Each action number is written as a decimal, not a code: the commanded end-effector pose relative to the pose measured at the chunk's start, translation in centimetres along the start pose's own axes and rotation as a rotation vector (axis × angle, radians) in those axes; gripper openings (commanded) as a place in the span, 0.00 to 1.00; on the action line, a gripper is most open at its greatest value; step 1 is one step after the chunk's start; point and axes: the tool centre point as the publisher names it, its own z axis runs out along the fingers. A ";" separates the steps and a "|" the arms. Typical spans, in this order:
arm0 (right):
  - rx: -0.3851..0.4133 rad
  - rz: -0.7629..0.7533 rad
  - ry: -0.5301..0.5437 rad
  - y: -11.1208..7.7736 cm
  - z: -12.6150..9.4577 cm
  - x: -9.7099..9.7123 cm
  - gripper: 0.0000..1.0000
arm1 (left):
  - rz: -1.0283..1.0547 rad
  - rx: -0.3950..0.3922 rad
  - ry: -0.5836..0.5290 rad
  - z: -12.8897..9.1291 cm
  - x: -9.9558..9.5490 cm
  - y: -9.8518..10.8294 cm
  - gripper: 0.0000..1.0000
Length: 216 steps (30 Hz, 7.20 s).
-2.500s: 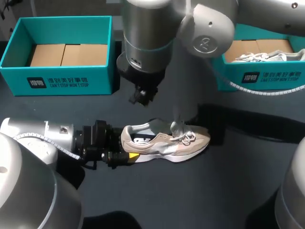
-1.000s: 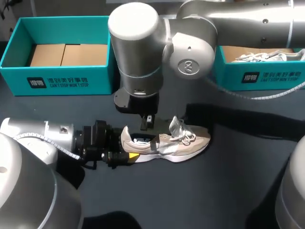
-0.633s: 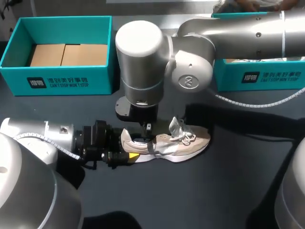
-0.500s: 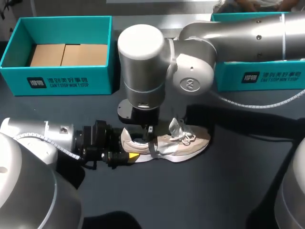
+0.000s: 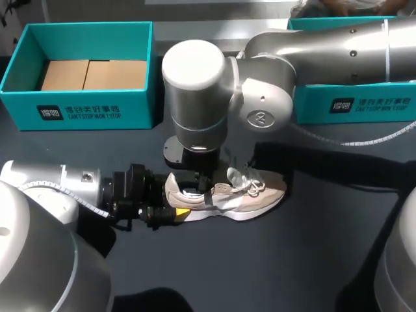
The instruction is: Take the shoe out of the shoebox, open the shoe tongue, remove and reinsert the insole, then place the shoe into the shoebox
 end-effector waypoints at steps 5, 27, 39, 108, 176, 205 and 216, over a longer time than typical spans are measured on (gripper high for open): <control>-0.004 -0.043 0.025 1.4 2.9 -0.2 0.46 | 0.000 -0.001 -0.002 0.3 0.1 0.4 0.00; 0.024 0.038 0.052 0.5 3.3 3.4 0.00 | 0.000 -0.001 -0.002 0.3 0.1 0.4 0.00; 0.053 0.093 -0.056 -0.7 -1.0 3.0 0.00 | 0.000 -0.001 -0.002 0.3 0.1 0.4 0.00; -0.495 -0.138 0.461 4.1 -7.8 -0.8 0.84 | 0.000 -0.001 -0.002 0.3 0.1 0.4 0.00; -0.734 0.021 0.738 7.6 -5.8 0.2 0.00 | 0.000 -0.001 -0.002 0.3 0.1 0.4 0.00; -0.944 0.054 0.559 8.2 -13.0 -2.8 0.00 | 0.000 -0.001 -0.002 0.3 0.1 0.4 0.00; -1.272 0.159 0.591 8.7 -22.1 -5.5 0.00 | 0.000 -0.001 -0.002 0.3 0.1 0.4 0.00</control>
